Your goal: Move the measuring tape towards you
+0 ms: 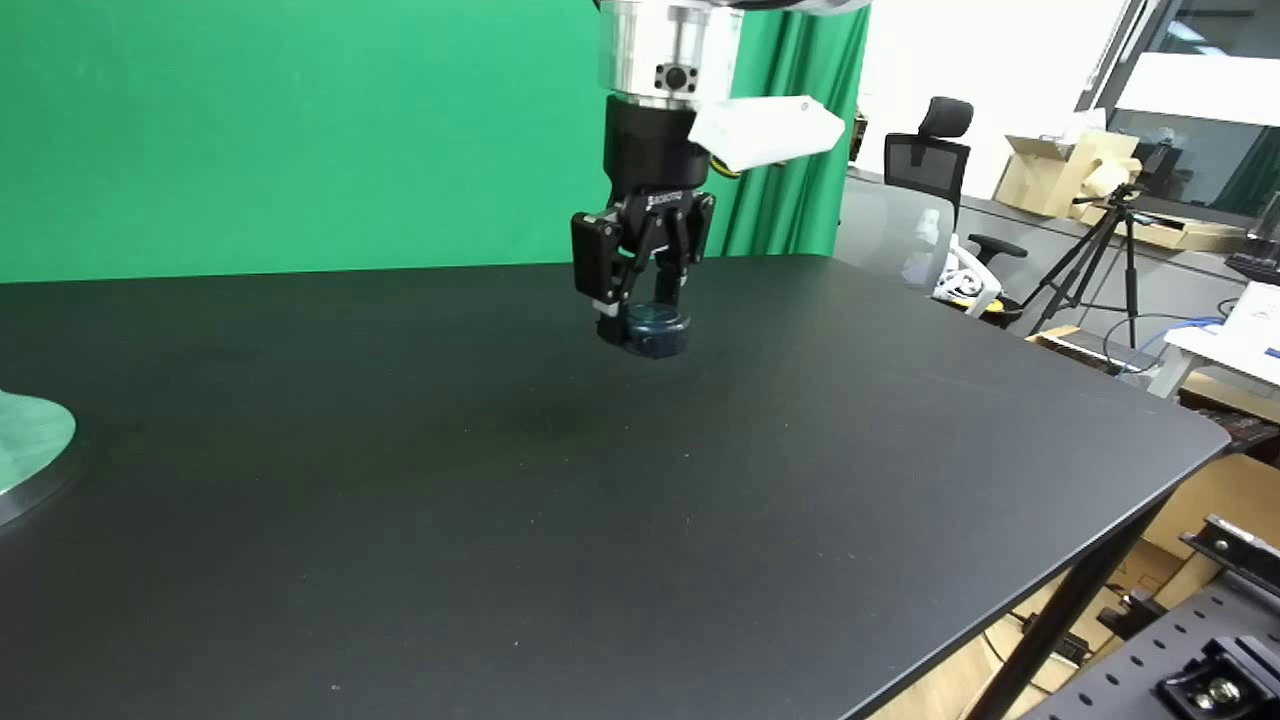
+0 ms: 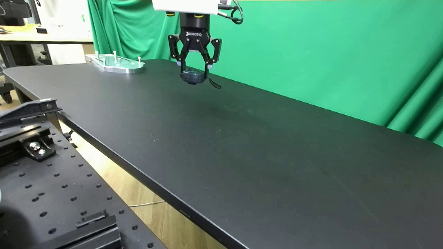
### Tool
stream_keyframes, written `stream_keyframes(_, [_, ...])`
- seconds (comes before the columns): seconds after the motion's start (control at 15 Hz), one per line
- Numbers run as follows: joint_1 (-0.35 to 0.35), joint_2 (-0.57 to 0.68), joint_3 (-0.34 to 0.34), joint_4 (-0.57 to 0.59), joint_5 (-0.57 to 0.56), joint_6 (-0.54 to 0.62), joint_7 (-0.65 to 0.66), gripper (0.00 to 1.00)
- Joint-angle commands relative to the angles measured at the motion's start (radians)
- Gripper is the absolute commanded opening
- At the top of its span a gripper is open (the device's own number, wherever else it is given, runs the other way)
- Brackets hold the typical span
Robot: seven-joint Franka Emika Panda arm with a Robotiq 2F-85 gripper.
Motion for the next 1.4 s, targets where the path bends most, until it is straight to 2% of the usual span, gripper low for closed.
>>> stream_keyframes(0.0, [-0.024, -0.119, -0.015, -0.099, -0.009, -0.065, 0.079, 0.44])
stream_keyframes(0.33, [-0.075, -0.122, -0.03, -0.182, 0.019, -0.024, 0.087, 0.44])
stream_keyframes(0.6, [-0.102, -0.09, -0.058, -0.227, -0.028, 0.052, 0.131, 0.44])
stream_keyframes(1.0, [-0.095, -0.038, -0.125, -0.249, -0.153, 0.137, 0.236, 0.44])
stream_keyframes(1.33, [-0.077, 0.004, -0.169, -0.249, -0.184, 0.178, 0.28, 0.44])
